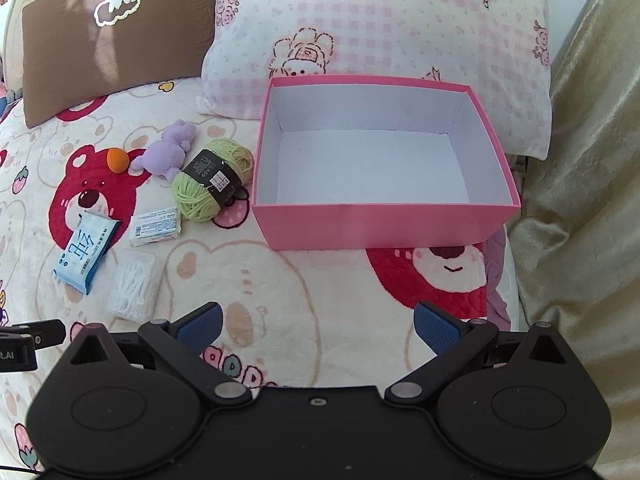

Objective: Organize objects

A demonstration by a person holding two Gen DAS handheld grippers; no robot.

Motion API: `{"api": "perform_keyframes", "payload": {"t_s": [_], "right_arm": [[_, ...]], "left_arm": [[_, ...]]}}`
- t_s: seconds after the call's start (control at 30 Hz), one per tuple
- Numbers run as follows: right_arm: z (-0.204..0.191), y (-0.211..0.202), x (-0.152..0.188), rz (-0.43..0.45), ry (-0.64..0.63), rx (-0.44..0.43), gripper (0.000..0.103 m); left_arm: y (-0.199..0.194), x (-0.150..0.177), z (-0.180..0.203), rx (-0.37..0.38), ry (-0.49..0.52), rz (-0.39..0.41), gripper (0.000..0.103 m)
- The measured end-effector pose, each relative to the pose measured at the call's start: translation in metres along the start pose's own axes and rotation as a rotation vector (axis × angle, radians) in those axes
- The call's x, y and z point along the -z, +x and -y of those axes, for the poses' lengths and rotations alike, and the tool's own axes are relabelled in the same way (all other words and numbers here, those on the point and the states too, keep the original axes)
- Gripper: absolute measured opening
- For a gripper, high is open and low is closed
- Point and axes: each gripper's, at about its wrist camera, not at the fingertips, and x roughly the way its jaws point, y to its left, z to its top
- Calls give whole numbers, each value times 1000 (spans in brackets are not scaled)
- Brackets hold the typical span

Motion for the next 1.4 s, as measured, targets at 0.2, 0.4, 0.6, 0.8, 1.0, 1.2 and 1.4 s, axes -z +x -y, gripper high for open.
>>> {"api": "perform_keyframes", "payload": {"t_s": [0.2,0.4,0.6,0.8,1.0,1.2,1.4], "right_arm": [[-2,-1,2,0,2,-4,103],[-5,2,2,-10,-2,-4,103],[-5,2,1,-14,10,-9,103],[-2,1,1,-11,11,-6,103],[-1,1,1,-12,11,-6,103],[-2,1,2,-13,14,-10,103],[-5,1,4,-11,-6,-9,103]], "left_arm": [[4,1,-1,-9,-3,-54,103],[7,1,-2,-3,-12,-103,103],[4,-1,3,22,-6,-110,103],[0,-2,6,35,-5,-101,103],[-1,-2,7,36,-3,-103,103],[-1,-2,6,57,-16,-105,103],[-1,-1,8,2,7,-108,103]]}}
